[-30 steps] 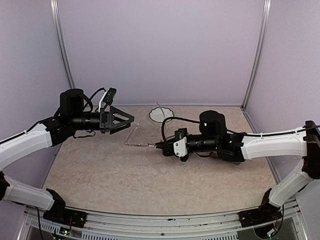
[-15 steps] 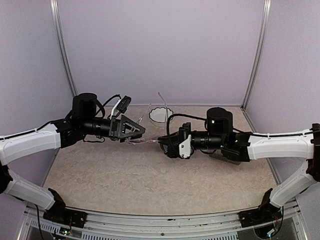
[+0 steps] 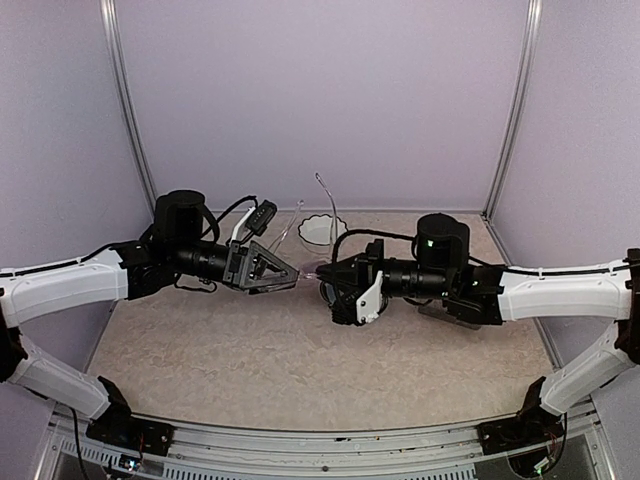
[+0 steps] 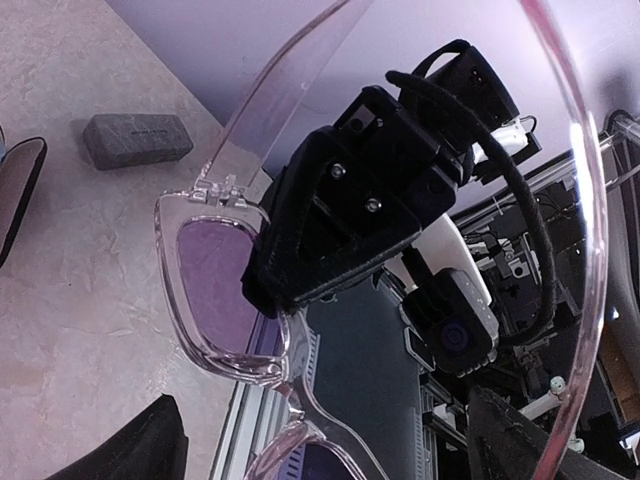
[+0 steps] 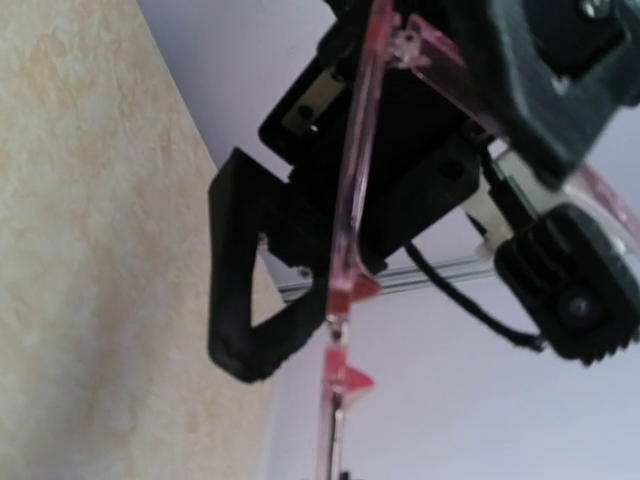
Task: Organize the sunglasses
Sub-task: Close the right temple of the sunglasses on the sunglasses.
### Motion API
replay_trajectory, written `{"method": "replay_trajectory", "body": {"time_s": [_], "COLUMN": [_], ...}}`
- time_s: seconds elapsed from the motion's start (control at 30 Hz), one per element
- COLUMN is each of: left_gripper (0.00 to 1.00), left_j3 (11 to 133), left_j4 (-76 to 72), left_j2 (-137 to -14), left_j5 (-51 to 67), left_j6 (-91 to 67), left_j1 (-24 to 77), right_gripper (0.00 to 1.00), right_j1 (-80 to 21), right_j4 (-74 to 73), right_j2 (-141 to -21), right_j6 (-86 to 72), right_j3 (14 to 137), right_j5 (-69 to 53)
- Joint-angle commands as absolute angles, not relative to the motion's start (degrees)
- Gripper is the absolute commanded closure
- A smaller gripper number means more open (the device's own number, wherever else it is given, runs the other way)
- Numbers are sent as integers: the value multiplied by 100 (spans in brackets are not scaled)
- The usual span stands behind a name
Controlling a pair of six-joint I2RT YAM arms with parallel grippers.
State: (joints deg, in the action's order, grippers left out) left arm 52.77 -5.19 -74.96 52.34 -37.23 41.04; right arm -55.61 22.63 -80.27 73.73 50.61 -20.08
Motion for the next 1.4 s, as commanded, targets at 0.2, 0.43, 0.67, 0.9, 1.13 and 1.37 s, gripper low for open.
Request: {"method": "replay_trajectory", "body": {"time_s": [0.2, 0.43, 0.67, 0.9, 1.13, 1.37], "left_gripper": [8, 25, 45, 64, 63, 22], "left_j3": [5482, 5493, 5406, 5388, 5414, 5396], "left_j4": [-510, -574, -1008, -1020, -855, -443], "left_j2": [-7336, -7295, -7242, -7284, -7351, -7253], "left_j5": [5434, 5714, 5938, 5953, 5877, 5690], "left_j6": [-3576, -3604, -3875, -3911, -3849, -3734], "left_j1": [4075, 4059, 4060, 4061, 4053, 3852], "right_gripper": [100, 100, 100, 100, 100, 100], "right_j1": [-5771, -5827, -5863, -5889, -5911, -5967], "right_j4": [2373, 2763, 2965, 3176, 3275, 3237], "right_j2": [-7662, -7618, -7663, -7716, -7725, -7717], "right_j6": [8669, 9046, 9273, 9435, 9619, 9958], "right_j3": [4752, 4568, 4526, 4477, 4464, 4465], "right_j5": [-1873, -1669, -1479, -1241, -1081, -895]}}
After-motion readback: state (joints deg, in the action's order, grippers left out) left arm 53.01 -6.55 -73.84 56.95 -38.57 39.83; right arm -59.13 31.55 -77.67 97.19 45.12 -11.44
